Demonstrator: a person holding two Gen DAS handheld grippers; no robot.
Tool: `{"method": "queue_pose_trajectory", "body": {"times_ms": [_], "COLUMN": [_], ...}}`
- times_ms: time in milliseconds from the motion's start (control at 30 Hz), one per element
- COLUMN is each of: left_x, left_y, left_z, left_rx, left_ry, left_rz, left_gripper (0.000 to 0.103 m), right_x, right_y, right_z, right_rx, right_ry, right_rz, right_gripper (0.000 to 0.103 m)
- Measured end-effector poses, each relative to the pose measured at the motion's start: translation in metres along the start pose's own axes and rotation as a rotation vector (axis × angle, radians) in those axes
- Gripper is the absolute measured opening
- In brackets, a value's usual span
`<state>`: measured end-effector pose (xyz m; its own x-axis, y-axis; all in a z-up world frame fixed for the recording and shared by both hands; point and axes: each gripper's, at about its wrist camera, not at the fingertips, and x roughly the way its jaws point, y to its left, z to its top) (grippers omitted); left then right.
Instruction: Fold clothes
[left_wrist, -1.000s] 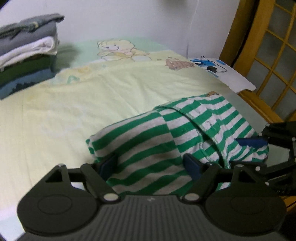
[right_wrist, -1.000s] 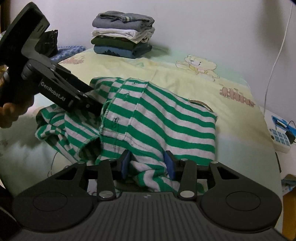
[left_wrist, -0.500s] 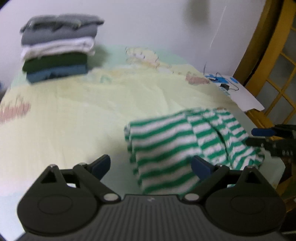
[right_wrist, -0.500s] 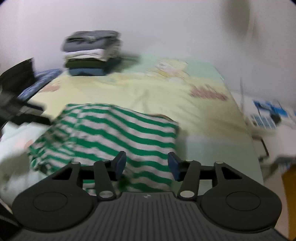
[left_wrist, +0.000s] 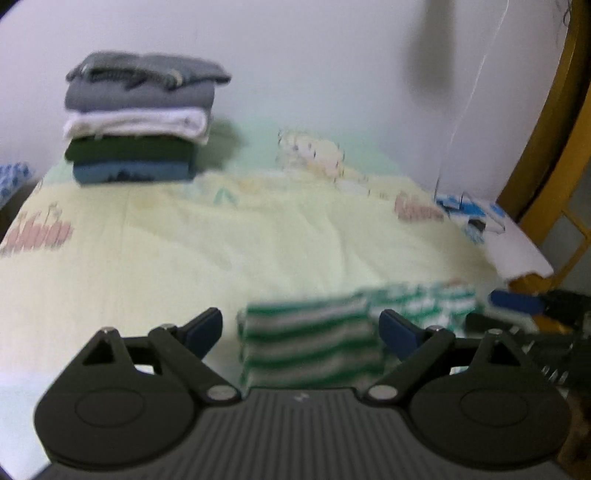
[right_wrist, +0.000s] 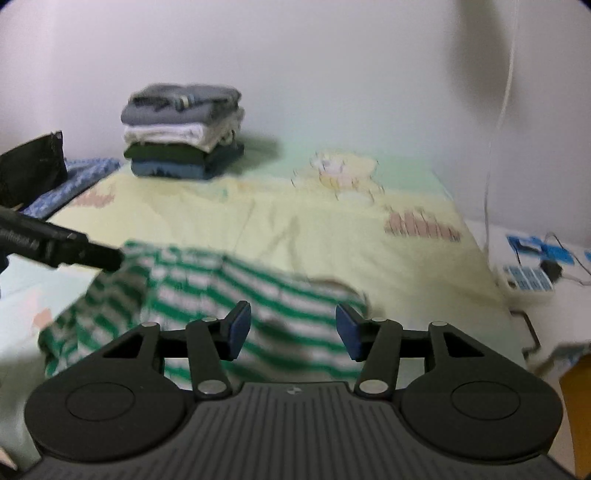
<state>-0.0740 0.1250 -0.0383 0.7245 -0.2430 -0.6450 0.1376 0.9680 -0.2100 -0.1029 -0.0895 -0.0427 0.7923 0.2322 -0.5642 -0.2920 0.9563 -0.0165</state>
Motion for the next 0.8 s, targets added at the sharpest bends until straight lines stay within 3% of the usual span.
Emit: {"method": "queue_pose_trajectory", "body": {"times_ms": [200, 333, 467, 733, 800], "left_x": [0.034, 0.048, 0.055, 0.039, 0.035], "left_y": [-0.024, -0.026, -0.012, -0.022, -0.02], "left_z": [0.001, -0.011, -0.019, -0.014, -0.012], "left_rx": [0.055, 0.073, -0.042, 0.002, -0.018], "left_ry": [0.045, 0.086, 0.126, 0.078, 0.081], "left_rz": [0.073, 0.115, 0.076, 0.127, 0.134], "left_gripper": [0.09, 0.09, 0.095, 0.096, 0.097], "right_x": [0.029, 0.043, 0.055, 0.042, 0.031], "right_y": [-0.001, 0.011, 0.021, 0.002, -0.009], "right_z": [0.018, 0.013, -0.001, 0.005, 0.008], "right_rx": [0.051, -0.007, -0.141, -0.069, -0.041], "right_ry": [-0.001, 0.047, 0.081, 0.069, 0.05], "right_rz": [0.049, 0.079, 0.087, 0.121, 0.11], "right_gripper": [0.051, 0.051, 0.055, 0.056, 0.063]}}
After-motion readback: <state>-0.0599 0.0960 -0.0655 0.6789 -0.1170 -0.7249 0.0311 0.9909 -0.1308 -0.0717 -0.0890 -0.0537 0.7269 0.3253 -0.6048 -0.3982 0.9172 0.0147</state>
